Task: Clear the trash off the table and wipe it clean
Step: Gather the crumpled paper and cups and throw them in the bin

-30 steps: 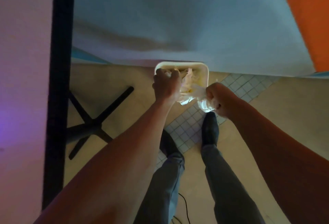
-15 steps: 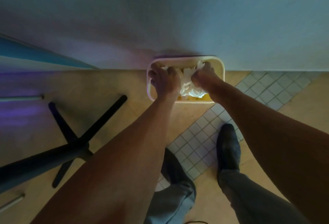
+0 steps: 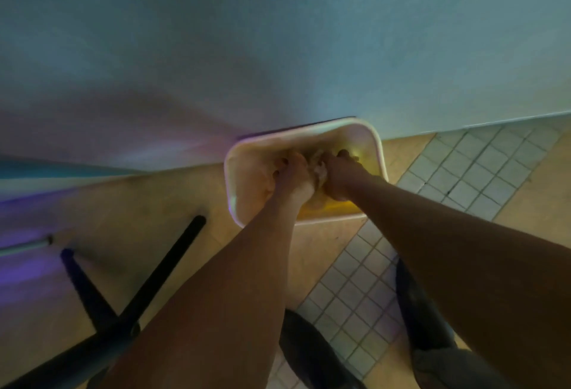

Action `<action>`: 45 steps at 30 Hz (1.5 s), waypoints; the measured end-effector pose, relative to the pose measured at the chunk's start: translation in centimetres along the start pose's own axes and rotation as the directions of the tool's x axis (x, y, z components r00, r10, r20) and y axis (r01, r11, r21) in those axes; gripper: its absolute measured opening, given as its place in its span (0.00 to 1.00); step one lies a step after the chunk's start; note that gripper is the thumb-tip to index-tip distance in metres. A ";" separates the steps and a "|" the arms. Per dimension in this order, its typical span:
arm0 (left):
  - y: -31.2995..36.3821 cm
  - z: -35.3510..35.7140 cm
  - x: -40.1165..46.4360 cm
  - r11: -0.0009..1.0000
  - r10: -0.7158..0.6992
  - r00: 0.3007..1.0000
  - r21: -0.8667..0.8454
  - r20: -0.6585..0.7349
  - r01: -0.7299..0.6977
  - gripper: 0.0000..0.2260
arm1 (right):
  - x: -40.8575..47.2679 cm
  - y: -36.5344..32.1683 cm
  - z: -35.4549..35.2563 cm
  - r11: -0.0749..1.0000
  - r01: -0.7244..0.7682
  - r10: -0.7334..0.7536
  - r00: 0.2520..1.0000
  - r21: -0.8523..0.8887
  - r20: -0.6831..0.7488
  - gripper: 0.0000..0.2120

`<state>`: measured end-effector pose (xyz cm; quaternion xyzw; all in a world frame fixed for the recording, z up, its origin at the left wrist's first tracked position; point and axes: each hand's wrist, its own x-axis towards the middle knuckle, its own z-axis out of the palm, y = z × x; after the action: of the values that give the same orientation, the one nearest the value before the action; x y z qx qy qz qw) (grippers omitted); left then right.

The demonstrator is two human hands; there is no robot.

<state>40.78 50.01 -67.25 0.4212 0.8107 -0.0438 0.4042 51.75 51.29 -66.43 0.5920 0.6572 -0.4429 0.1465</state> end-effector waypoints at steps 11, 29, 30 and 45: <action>-0.7 0.1 0.1 0.973 0.157 0.968 0.136 0.195 -0.185 0.18 | -1.3 0.3 0.7 0.998 0.046 -0.049 0.997 -0.053 -0.063 0.24; 2.6 -17.5 -30.0 0.976 0.137 0.990 -0.174 0.029 -0.130 0.23 | -29.8 -8.1 -15.3 0.999 -0.007 0.007 1.000 -0.037 -0.001 0.37; 2.7 -18.3 -31.7 0.973 0.144 0.989 -0.183 0.017 -0.139 0.23 | -31.6 -8.4 -15.8 1.000 -0.010 0.010 1.000 -0.015 0.001 0.36; 6.9 -35.5 -53.8 0.927 0.185 0.958 -0.286 -0.218 -0.244 0.23 | -54.8 -17.2 -29.2 0.955 0.283 -0.270 0.953 0.088 -0.136 0.31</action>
<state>40.94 34.21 -4.39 0.4411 0.7908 0.1686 0.3895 59.89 39.46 -3.66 0.5270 0.7168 -0.4564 0.0104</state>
